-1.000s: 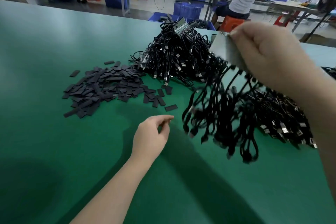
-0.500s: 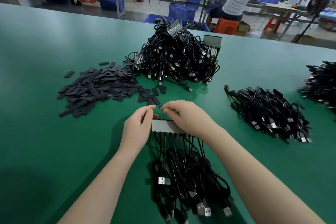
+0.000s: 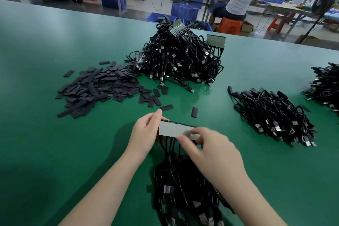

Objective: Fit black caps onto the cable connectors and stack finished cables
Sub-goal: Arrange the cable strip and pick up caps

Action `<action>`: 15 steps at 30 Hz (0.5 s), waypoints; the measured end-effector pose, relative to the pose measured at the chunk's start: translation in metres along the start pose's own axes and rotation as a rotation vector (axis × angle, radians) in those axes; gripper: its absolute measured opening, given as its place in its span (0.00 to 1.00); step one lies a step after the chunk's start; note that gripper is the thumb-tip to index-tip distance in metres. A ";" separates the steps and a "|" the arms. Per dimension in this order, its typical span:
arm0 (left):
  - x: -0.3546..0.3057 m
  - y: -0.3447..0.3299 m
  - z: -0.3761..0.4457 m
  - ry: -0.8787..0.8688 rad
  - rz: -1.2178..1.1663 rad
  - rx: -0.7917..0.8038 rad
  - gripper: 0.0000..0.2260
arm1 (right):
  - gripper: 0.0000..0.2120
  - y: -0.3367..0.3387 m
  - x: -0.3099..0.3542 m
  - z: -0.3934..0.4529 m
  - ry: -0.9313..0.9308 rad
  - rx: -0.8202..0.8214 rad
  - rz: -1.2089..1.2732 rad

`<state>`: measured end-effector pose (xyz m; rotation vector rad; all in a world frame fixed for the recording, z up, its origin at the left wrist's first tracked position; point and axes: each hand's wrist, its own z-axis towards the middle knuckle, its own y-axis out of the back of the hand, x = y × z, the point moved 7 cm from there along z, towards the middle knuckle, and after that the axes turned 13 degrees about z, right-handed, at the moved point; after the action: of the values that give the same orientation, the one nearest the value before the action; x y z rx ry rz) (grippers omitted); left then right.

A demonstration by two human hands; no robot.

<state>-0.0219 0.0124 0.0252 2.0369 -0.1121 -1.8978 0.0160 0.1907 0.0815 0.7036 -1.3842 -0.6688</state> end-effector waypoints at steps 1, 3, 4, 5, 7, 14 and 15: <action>-0.001 -0.003 -0.001 0.035 -0.089 0.045 0.18 | 0.27 -0.004 0.009 -0.006 0.001 0.030 -0.073; -0.007 -0.010 -0.006 0.094 -0.283 0.170 0.19 | 0.32 -0.006 0.021 -0.011 0.004 0.034 -0.141; -0.011 -0.011 -0.009 0.094 -0.356 0.225 0.20 | 0.33 -0.006 0.024 -0.013 0.002 0.033 -0.135; -0.015 -0.012 -0.011 0.072 -0.406 0.270 0.20 | 0.33 -0.006 0.026 -0.014 -0.003 0.028 -0.100; -0.023 -0.012 -0.014 0.014 -0.479 0.337 0.19 | 0.25 -0.003 0.028 -0.016 0.004 -0.015 0.053; -0.008 0.016 0.003 0.163 -0.822 0.068 0.15 | 0.15 0.023 0.013 -0.010 -0.127 -0.026 0.940; -0.004 0.020 0.006 0.203 -0.860 0.033 0.14 | 0.14 0.022 0.015 -0.011 -0.209 0.049 1.162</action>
<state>-0.0245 -0.0063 0.0348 2.5178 0.9255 -2.0817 0.0281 0.1938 0.1072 -0.2071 -1.7103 0.2298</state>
